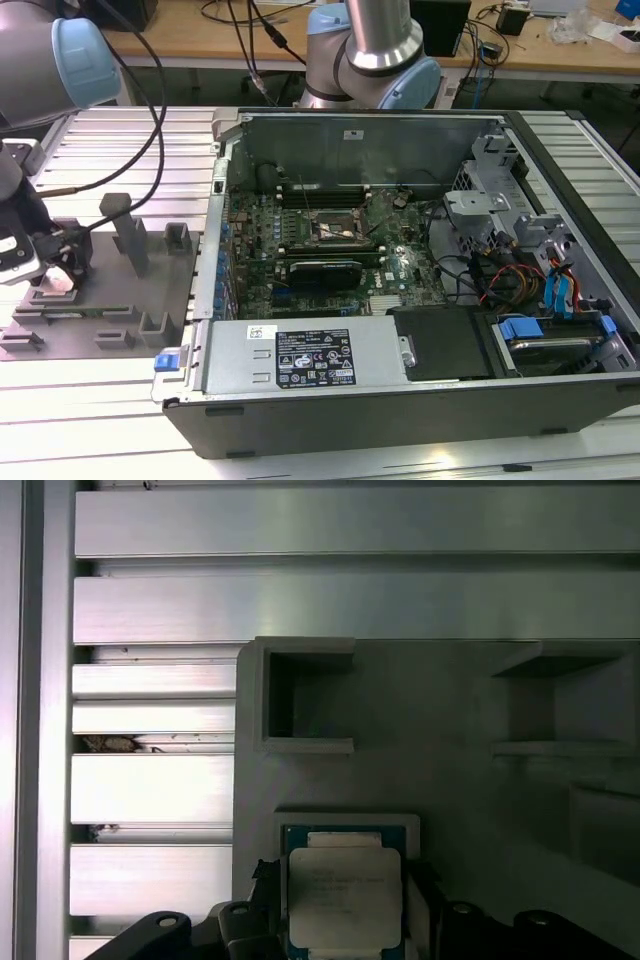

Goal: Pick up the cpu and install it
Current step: 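Pick up the cpu and move it towards the insertion slot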

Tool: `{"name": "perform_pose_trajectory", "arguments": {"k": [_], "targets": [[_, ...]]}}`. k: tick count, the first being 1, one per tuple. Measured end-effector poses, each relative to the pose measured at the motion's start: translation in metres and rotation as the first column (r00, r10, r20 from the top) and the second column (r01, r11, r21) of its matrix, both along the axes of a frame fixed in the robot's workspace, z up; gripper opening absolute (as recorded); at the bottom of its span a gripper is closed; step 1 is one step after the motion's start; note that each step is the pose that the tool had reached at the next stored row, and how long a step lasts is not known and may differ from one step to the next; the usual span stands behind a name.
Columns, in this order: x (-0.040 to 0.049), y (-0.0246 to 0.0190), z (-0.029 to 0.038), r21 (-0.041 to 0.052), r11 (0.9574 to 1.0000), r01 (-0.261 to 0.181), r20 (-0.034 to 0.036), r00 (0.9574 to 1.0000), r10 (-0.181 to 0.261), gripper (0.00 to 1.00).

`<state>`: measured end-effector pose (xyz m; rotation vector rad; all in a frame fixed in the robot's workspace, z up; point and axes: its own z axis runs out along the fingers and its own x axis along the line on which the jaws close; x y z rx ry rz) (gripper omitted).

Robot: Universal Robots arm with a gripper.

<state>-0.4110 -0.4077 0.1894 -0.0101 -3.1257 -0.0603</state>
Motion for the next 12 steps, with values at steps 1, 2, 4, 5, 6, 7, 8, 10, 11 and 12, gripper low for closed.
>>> {"name": "perform_pose_trajectory", "arguments": {"k": [1,2,4,5,6,7,8,10,11,12], "targets": [[0.0001,0.0,-0.0003,0.0,1.0,0.0,-0.0001,1.0,0.0,0.6],[0.0001,0.0,-0.0005,0.0,1.0,0.0,-0.0001,1.0,0.0,0.6],[0.0002,0.0,-0.0007,0.0,1.0,0.0,-0.0002,1.0,0.0,0.6],[0.0002,0.0,-0.0012,0.0002,1.0,0.0,0.0,1.0,0.0,0.6],[0.0002,0.0,-0.0013,0.0001,1.0,0.0,-0.0001,1.0,0.0,0.6],[0.0002,0.0,-0.0014,0.0001,1.0,0.0,-0.0001,1.0,0.0,0.55],[0.0003,0.0,-0.0004,0.0005,1.0,0.0,0.0005,1.0,0.0,0.55],[0.0002,0.0,0.0035,0.0001,1.0,0.0,-0.0001,1.0,0.0,0.55],[0.0002,0.0,0.007,0.0002,1.0,0.0,0.0,1.0,0.0,0.55],[0.0002,0.0,0.0083,0.0002,1.0,0.0,0.0,1.0,0.0,0.55]]}}
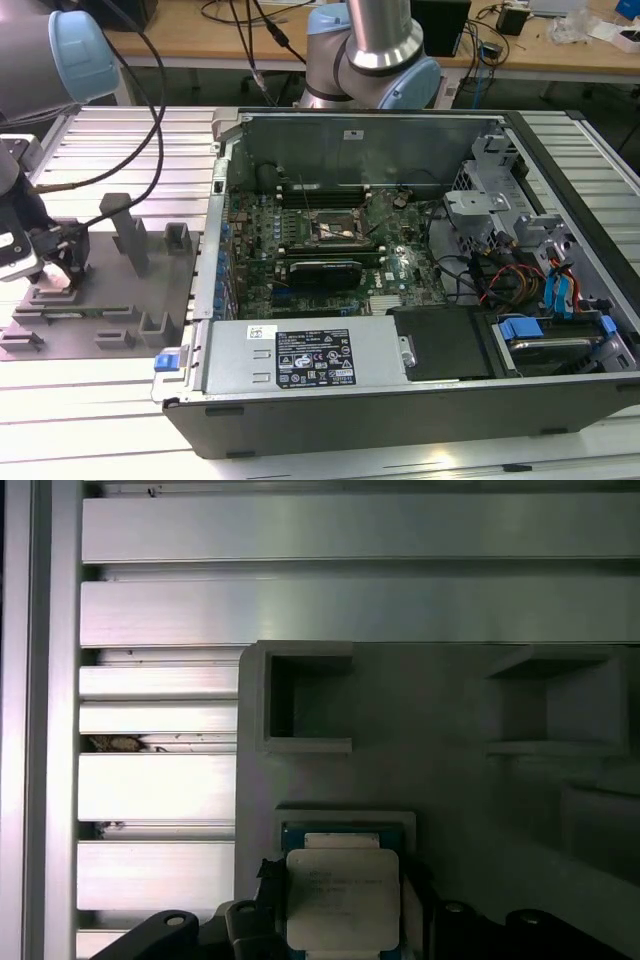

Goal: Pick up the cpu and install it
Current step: 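Pick up the cpu and move it towards the insertion slot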

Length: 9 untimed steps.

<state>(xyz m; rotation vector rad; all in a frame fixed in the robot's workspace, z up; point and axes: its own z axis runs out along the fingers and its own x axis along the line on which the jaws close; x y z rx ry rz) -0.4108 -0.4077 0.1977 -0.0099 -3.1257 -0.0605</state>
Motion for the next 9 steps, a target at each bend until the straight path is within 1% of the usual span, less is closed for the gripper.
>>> {"name": "perform_pose_trajectory", "arguments": {"k": [5,9], "targets": [[0.0,0.0,0.0066,0.0001,1.0,0.0,0.0,1.0,0.0,0.55],[0.0,0.0,0.0069,-0.0001,1.0,0.0,-0.0001,1.0,0.0,0.55]]}}
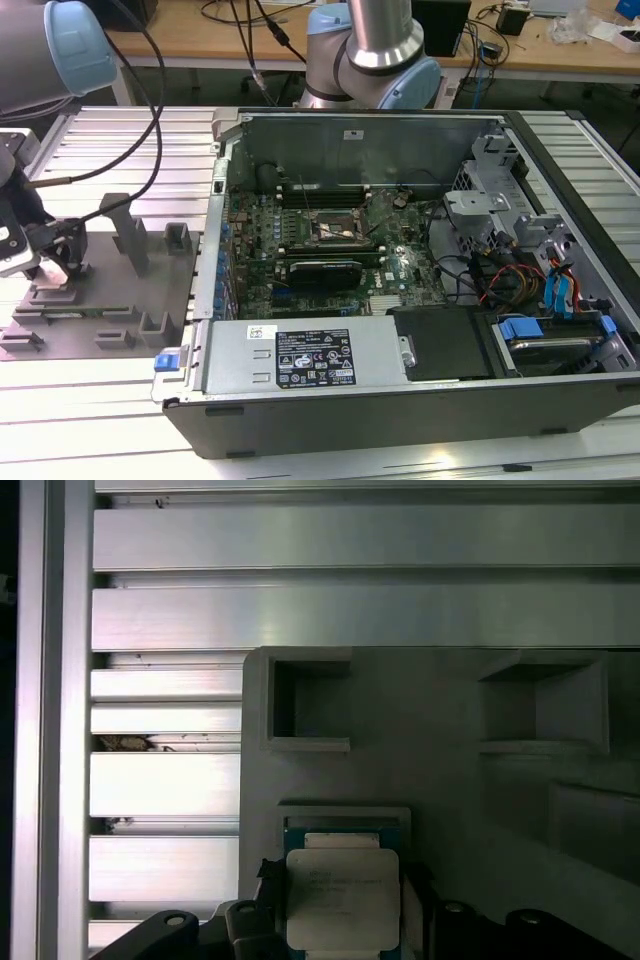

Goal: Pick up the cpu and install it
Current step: 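Pick up the cpu and move it towards the insertion slot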

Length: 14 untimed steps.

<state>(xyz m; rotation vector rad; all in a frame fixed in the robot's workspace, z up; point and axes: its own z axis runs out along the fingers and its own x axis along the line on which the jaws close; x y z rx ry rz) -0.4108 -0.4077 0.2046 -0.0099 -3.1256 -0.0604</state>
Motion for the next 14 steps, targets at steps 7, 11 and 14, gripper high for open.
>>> {"name": "perform_pose_trajectory", "arguments": {"k": [7,11,14], "targets": [[0.0,0.0,0.003,0.0,1.0,0.0,-0.0001,1.0,0.0,0.55],[0.0,0.0,0.011,0.0,1.0,0.0,-0.0001,1.0,0.0,0.55],[0.0,0.0,0.0252,0.0,1.0,0.0,0.0,1.0,0.0,0.55]]}}
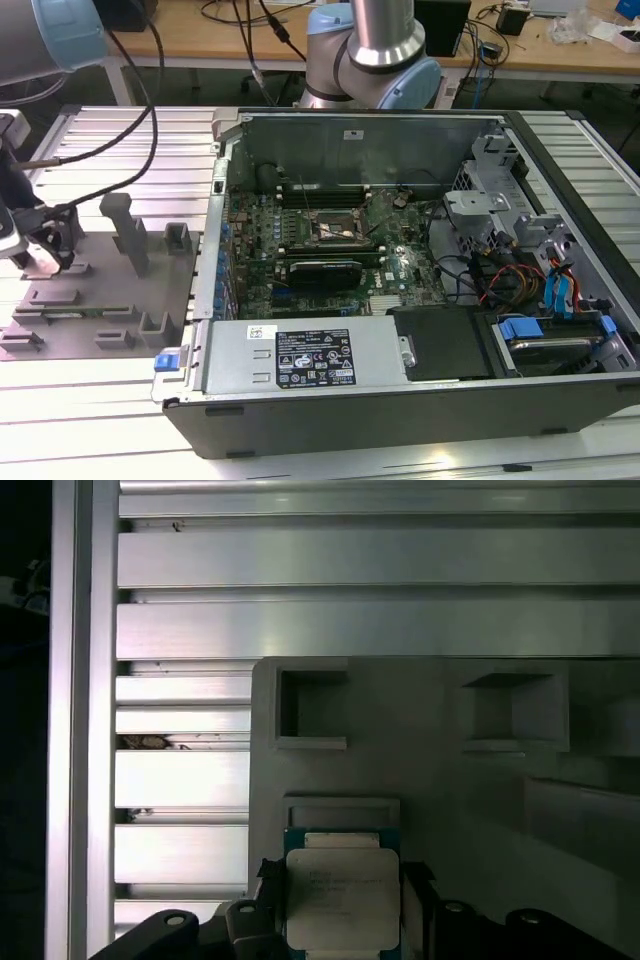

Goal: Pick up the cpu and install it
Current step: 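Pick up the cpu and move it towards the insertion slot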

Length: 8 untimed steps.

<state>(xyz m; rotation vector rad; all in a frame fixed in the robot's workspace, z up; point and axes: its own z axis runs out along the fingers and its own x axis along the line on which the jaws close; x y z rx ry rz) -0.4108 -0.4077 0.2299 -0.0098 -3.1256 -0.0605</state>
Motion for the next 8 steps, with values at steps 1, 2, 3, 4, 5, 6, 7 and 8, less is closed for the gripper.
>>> {"name": "perform_pose_trajectory", "arguments": {"k": [1,2,3,4,5,6,7,8], "targets": [[0.0,0.0,0.0028,0.0,1.0,0.0,0.0001,1.0,0.0,0.55],[0.0,0.0,0.0043,0.0,1.0,0.0,0.0001,1.0,0.0,0.55],[0.0,0.0,0.0061,0.0,1.0,0.0,0.0,1.0,0.0,0.55],[0.0,0.0,0.0081,0.0001,1.0,0.0,0.0,1.0,0.0,0.55],[0.0,0.0,0.0099,0.0001,1.0,0.0,0.0,1.0,0.0,0.55],[0.0,0.0,0.0134,-0.0001,1.0,0.0,0.0001,1.0,0.0,0.55],[0.0,0.0,0.0178,0.0,1.0,0.0,0.0,1.0,0.0,0.55],[0.0,0.0,0.0224,0.0,1.0,0.0,0.0,1.0,0.0,0.55]]}}
